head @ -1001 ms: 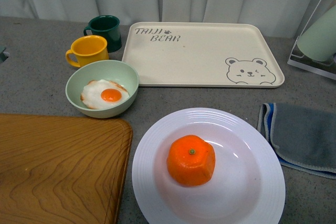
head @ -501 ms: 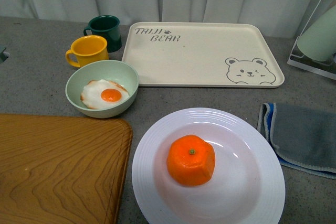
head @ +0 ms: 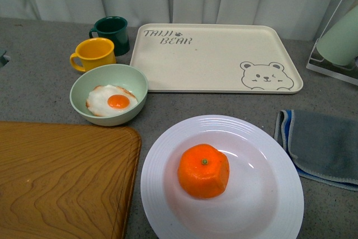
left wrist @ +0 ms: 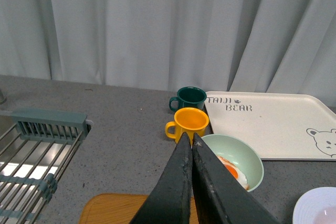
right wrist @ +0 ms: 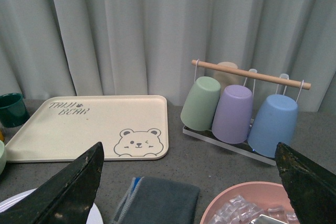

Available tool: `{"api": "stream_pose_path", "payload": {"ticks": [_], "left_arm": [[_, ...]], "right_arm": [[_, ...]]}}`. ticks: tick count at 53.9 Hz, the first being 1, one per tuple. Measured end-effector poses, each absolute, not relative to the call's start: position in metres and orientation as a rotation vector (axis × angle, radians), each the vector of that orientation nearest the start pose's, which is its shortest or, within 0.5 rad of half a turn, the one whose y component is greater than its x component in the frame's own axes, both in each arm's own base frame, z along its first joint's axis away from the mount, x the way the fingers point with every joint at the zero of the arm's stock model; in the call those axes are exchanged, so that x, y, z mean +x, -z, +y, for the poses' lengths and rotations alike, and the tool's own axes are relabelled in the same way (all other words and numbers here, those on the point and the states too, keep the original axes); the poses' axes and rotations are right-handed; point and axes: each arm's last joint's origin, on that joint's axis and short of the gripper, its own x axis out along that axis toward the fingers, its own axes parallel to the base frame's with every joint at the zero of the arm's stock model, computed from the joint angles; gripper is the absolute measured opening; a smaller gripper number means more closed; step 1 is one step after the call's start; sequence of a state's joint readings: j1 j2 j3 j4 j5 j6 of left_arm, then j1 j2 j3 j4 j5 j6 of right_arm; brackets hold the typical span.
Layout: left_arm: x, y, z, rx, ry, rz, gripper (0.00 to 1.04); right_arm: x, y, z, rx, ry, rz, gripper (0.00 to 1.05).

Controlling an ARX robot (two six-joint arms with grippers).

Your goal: Place orange and plate with both arms

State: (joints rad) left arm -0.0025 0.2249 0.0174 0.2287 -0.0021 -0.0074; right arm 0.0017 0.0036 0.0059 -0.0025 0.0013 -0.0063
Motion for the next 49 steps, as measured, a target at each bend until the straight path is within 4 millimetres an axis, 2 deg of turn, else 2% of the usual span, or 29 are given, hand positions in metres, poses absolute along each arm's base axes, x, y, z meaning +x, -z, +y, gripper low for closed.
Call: {"api": "stream_pose_path", "payload": {"ticks": [12,20,49], "left_arm": [[0.108,-0.172,0.000,-0.007,0.000,-0.021,0.04],[0.097,-0.169,0.000,-0.007,0.003,-0.012,0.04],[0.097,-0.169,0.000,-0.007,0.002,-0.015,0.04]], "right_arm": [[0.098,-0.165,0.000,-0.006,0.000,0.000,0.95],[0.098,-0.165,0.000,-0.006,0.000,0.000,0.95],[0.098,-0.165,0.000,-0.006,0.000,0.000,0.95]]}}
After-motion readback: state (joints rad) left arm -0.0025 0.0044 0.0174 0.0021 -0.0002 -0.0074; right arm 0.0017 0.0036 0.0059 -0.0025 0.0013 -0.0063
